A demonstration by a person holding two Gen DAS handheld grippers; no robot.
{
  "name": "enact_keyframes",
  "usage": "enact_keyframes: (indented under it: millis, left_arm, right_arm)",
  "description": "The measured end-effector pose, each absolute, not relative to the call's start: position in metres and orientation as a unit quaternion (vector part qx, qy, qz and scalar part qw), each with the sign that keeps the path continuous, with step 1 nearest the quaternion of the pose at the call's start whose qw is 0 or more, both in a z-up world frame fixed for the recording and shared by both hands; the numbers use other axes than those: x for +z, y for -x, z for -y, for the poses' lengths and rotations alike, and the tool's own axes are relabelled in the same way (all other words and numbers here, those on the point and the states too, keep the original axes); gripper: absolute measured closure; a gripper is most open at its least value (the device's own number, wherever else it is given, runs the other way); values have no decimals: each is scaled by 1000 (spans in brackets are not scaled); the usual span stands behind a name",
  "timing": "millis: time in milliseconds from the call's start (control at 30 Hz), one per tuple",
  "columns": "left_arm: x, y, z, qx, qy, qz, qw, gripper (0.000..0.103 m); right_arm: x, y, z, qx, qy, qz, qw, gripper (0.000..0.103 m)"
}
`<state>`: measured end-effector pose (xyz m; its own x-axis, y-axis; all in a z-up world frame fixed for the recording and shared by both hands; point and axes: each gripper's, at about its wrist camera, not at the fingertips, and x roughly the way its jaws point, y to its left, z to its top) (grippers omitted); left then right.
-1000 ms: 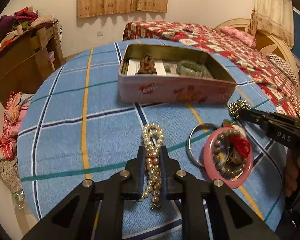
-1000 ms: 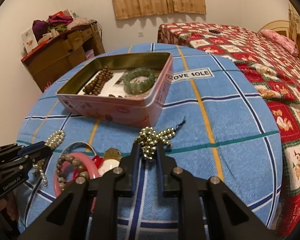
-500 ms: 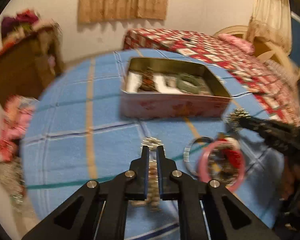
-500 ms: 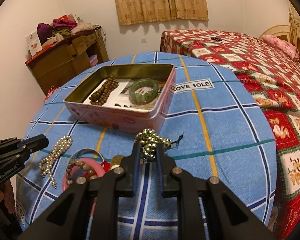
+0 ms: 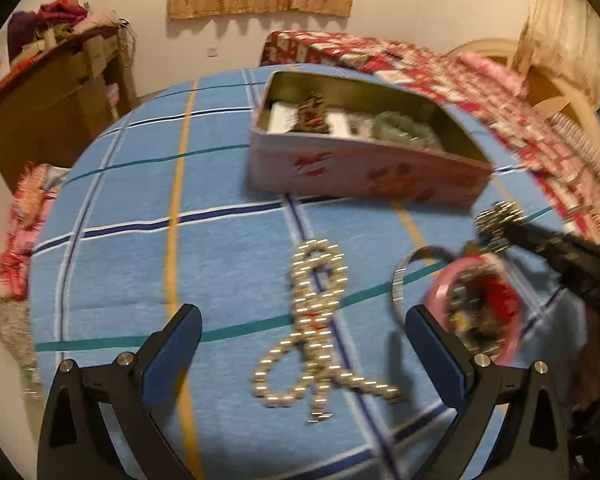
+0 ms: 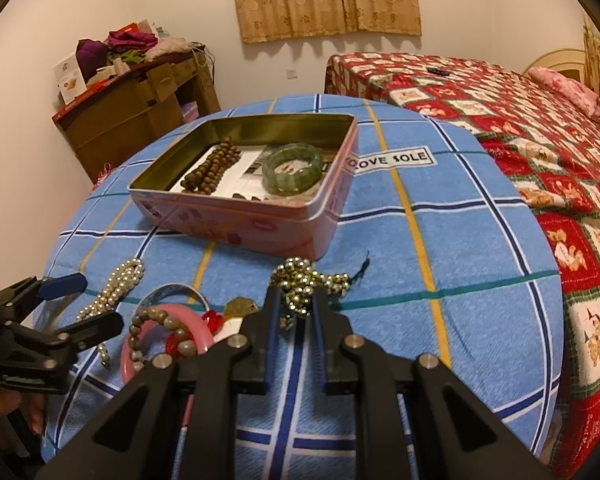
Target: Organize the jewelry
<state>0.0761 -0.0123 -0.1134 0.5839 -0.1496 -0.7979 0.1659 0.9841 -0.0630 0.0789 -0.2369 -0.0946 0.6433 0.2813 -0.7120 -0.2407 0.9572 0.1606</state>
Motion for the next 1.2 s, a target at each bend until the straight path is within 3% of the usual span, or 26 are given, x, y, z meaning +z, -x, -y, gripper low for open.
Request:
enact_keyframes:
  millis: [133,200,267,333,667,1200]
  left_arm:
    - [-116,-74,10,-73,-36,-452,888,3]
    - [-117,-72,13,-76,-52,-449,889,15]
    - [-113,-70,12,-92,-46,-444,890,60]
    - [-110,-69,15,-107,-47,-445,888,89]
    - [-69,-69,0,-135,-11,-407,904,90]
    - [2,-129,20,-155,-46,-332,929,90]
  right_arm:
    - [-95,-79,237,145,-26,-398,905,86]
    - [-97,-80,235,148,-25,-400,904,86]
    - [-98,-80,234,148,-23,-403,903,86]
    - [-99,-80,235,147,-24,-404,902,86]
    - [-83,-78,242,145,-30,-386,911,86]
    - [-29,-114,246,156,-14,-342,927,86]
